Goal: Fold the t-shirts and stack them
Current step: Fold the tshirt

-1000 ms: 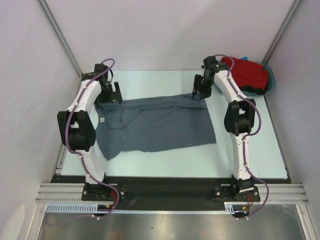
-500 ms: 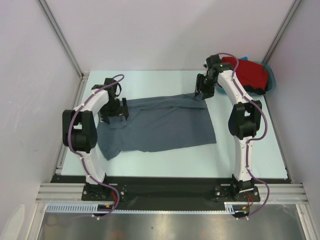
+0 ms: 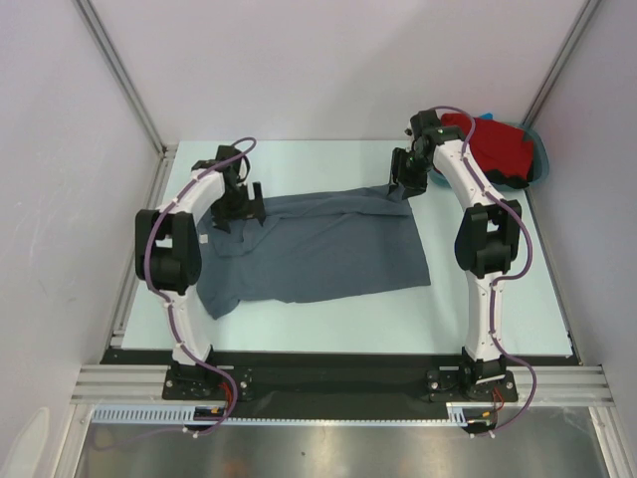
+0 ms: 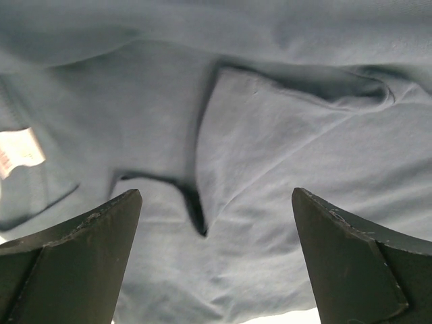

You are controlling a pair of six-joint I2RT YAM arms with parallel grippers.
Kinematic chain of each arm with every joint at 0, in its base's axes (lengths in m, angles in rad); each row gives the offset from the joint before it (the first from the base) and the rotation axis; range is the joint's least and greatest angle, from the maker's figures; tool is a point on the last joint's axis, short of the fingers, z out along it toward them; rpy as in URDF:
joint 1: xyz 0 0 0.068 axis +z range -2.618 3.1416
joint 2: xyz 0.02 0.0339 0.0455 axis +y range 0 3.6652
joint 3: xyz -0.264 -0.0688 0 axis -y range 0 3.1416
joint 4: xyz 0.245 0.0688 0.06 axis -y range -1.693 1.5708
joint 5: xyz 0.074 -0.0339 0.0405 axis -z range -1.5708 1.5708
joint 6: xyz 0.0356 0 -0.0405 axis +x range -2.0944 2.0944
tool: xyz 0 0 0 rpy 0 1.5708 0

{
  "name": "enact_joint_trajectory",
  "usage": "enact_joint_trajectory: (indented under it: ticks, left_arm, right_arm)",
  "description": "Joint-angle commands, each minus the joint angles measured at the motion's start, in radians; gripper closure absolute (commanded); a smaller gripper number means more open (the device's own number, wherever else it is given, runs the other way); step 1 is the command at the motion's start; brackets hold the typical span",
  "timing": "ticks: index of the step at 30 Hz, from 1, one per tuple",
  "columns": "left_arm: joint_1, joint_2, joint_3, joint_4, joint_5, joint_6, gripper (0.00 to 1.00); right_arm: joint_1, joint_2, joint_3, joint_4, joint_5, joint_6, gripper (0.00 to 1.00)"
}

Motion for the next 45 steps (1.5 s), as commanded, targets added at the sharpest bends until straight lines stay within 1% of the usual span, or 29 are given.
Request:
enact_joint_trajectory:
  ticks: [1,6,10,11,13,14,16,19,20,25,27,29,34,36,40,42,43,45]
  left_arm:
    - [-0.024,0.032,0.059,0.011,0.031,0.014,0.00]
    - [-0.033,0.055,0.062,0.011,0.031,0.017,0.00]
    - [-0.038,0.062,0.057,0.015,0.028,0.025,0.10]
    - [-0.038,0.061,0.057,0.012,0.026,0.026,0.17]
    - [-0.038,0.061,0.056,0.009,0.023,0.031,0.27]
    - [-0.038,0.059,0.056,0.008,0.022,0.031,0.36]
    - [-0.038,0.055,0.051,0.008,0.016,0.035,0.46]
    - [-0.038,0.053,0.042,0.004,0.011,0.040,0.49]
    - [-0.038,0.050,0.039,0.004,0.009,0.042,0.53]
    - [-0.038,0.036,0.004,0.014,0.006,0.042,0.53]
    - [-0.038,0.036,-0.003,0.014,-0.009,0.042,0.52]
    - [-0.038,0.035,-0.009,0.012,-0.030,0.040,0.46]
    - [-0.038,0.035,-0.009,0.003,-0.060,0.042,0.47]
    - [-0.038,0.036,-0.006,0.003,-0.061,0.046,0.49]
    - [-0.038,0.039,-0.012,-0.002,-0.064,0.043,0.58]
    - [-0.038,0.039,-0.018,0.000,-0.060,0.043,0.59]
    - [-0.038,0.038,-0.022,-0.002,-0.058,0.042,0.62]
    - [-0.038,0.036,-0.029,-0.002,-0.058,0.040,0.65]
  right_arm:
    - [0.003,-0.066,0.009,-0.003,0.014,-0.006,0.47]
    - [0.003,-0.065,0.012,0.000,0.016,-0.001,0.47]
    - [0.005,-0.065,0.010,0.002,0.017,0.004,0.47]
    - [0.003,-0.065,0.010,0.002,0.019,0.004,0.47]
    - [0.003,-0.065,0.010,0.002,0.022,0.005,0.47]
    - [0.003,-0.065,0.009,0.002,0.020,0.005,0.47]
    - [0.003,-0.065,0.007,-0.001,0.025,0.010,0.48]
    - [0.005,-0.069,0.001,-0.004,0.026,0.010,0.48]
    - [0.006,-0.069,0.001,-0.004,0.029,0.010,0.48]
    - [0.005,-0.075,-0.010,-0.003,0.031,0.013,0.48]
    - [0.005,-0.082,-0.016,0.003,0.029,0.011,0.48]
    - [0.006,-0.083,-0.020,0.002,0.029,0.013,0.48]
    - [0.008,-0.089,-0.026,0.003,0.029,0.014,0.48]
    - [0.006,-0.089,-0.026,0.003,0.029,0.014,0.48]
    - [0.006,-0.092,-0.028,0.002,0.029,0.013,0.48]
    - [0.006,-0.095,-0.031,0.003,0.029,0.011,0.48]
    - [0.006,-0.095,-0.031,0.003,0.029,0.010,0.48]
    - [0.006,-0.098,-0.034,0.002,0.031,0.010,0.48]
